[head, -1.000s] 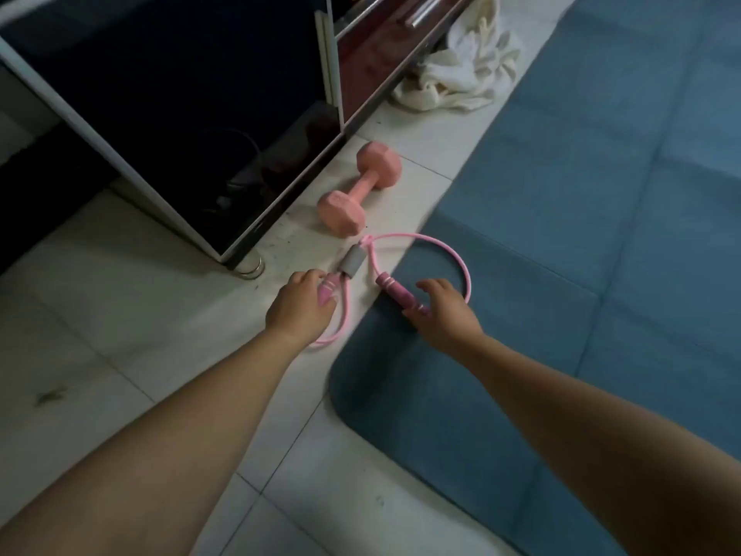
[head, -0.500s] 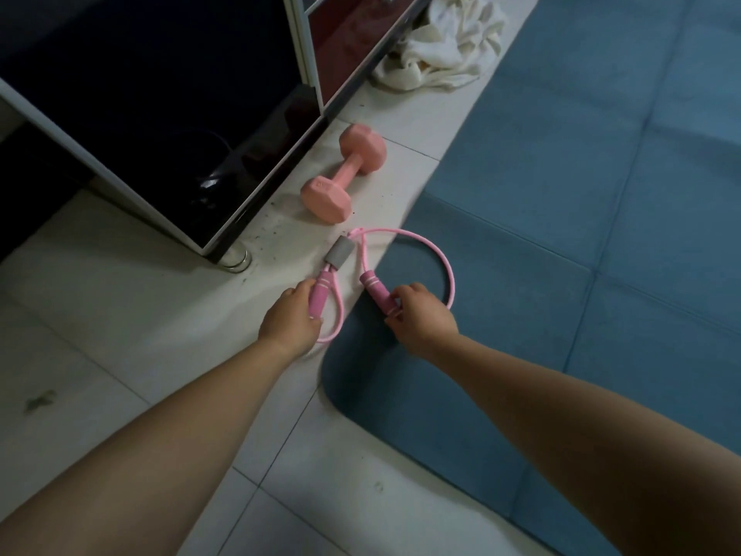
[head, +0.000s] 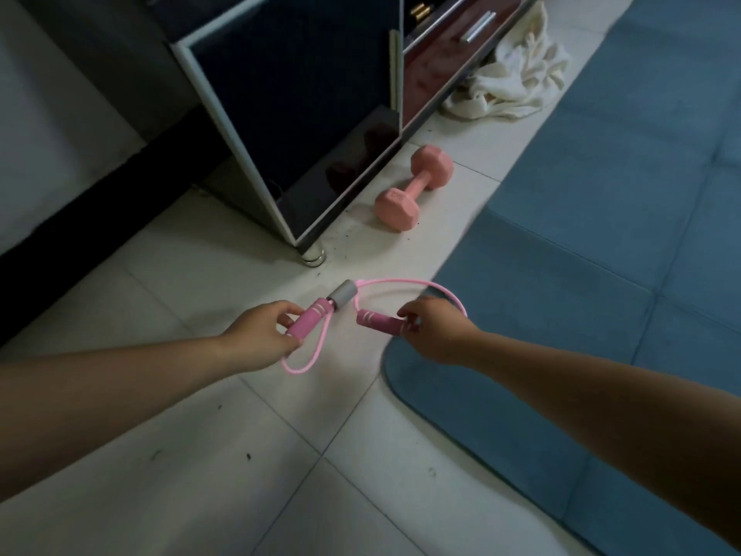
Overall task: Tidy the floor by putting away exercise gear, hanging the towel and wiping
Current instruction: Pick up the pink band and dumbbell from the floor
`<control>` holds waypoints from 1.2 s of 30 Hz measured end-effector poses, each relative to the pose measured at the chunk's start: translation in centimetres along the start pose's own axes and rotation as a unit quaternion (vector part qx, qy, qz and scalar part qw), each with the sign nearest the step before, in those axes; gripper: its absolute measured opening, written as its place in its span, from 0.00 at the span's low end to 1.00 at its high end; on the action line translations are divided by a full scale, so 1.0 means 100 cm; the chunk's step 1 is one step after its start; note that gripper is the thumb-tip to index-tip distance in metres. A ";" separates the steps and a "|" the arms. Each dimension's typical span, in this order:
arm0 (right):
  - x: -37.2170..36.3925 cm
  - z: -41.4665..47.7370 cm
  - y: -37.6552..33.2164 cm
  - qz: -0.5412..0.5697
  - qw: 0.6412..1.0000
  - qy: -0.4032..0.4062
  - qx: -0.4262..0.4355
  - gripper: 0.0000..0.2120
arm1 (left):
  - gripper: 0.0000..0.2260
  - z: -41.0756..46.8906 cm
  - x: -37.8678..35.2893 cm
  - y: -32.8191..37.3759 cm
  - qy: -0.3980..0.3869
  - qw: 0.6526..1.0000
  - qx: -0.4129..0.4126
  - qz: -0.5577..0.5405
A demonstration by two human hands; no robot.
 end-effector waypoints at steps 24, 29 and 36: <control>-0.077 0.059 -0.230 -0.043 0.998 0.032 0.039 0.11 | 0.18 -0.086 0.095 -0.201 0.139 0.983 -0.002 -0.120; -0.096 0.095 -0.282 0.004 0.997 0.073 0.039 0.10 | 0.17 -0.088 0.120 -0.229 0.188 0.969 -0.023 -0.156; -0.120 0.133 -0.361 -0.005 0.991 0.070 0.112 0.12 | 0.19 -0.093 0.158 -0.296 0.297 0.938 0.039 -0.172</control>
Point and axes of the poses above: each hand's wrist, its own z-axis towards the middle knuckle, its own x-axis out of the back of the hand, y = z × x, the point moved 8 cm from there along z, towards the middle knuckle, and after that the axes turned 9 degrees about -y, right-handed, at the moved point
